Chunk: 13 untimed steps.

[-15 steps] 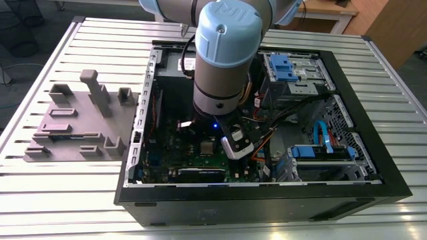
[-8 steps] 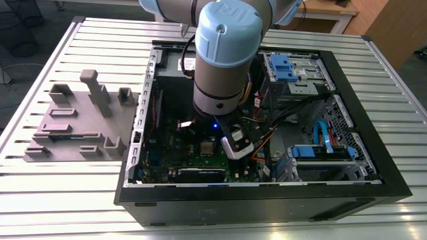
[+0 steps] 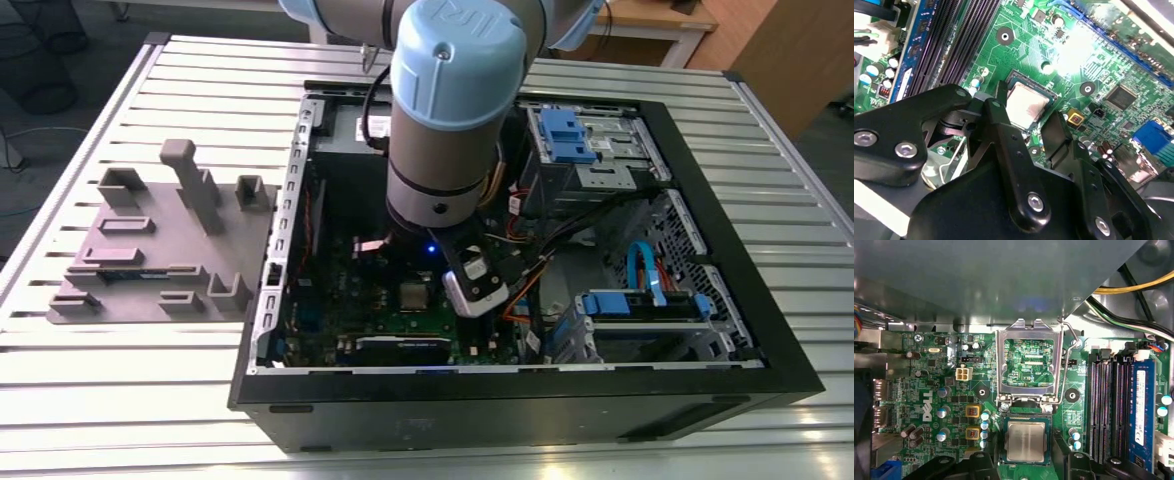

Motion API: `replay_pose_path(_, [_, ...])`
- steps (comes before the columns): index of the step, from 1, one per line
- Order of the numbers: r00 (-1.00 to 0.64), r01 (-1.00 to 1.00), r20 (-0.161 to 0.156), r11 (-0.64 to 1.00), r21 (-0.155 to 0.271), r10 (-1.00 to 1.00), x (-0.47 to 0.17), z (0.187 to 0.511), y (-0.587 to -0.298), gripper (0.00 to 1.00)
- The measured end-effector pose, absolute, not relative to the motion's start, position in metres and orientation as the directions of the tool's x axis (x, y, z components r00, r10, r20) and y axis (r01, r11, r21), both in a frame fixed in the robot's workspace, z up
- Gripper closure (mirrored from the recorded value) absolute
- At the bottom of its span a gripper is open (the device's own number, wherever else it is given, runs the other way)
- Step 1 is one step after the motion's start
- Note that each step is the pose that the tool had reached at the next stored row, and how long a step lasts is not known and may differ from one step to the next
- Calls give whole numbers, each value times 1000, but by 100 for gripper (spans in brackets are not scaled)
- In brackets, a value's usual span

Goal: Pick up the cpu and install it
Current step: 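Place the cpu into insertion slot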

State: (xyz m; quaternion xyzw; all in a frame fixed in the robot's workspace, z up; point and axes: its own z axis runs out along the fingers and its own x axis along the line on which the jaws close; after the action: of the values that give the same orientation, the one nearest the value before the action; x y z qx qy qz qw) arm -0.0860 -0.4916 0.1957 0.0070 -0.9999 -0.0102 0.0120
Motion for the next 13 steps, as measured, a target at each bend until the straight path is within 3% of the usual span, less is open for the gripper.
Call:
replay_pose_path(4, [-1000, -14, 24, 1000, 21, -14, -86, 201, -492, 47])
replay_pose_path(13, [-1000, -14, 24, 1000, 21, -14, -86, 206, -492, 83])
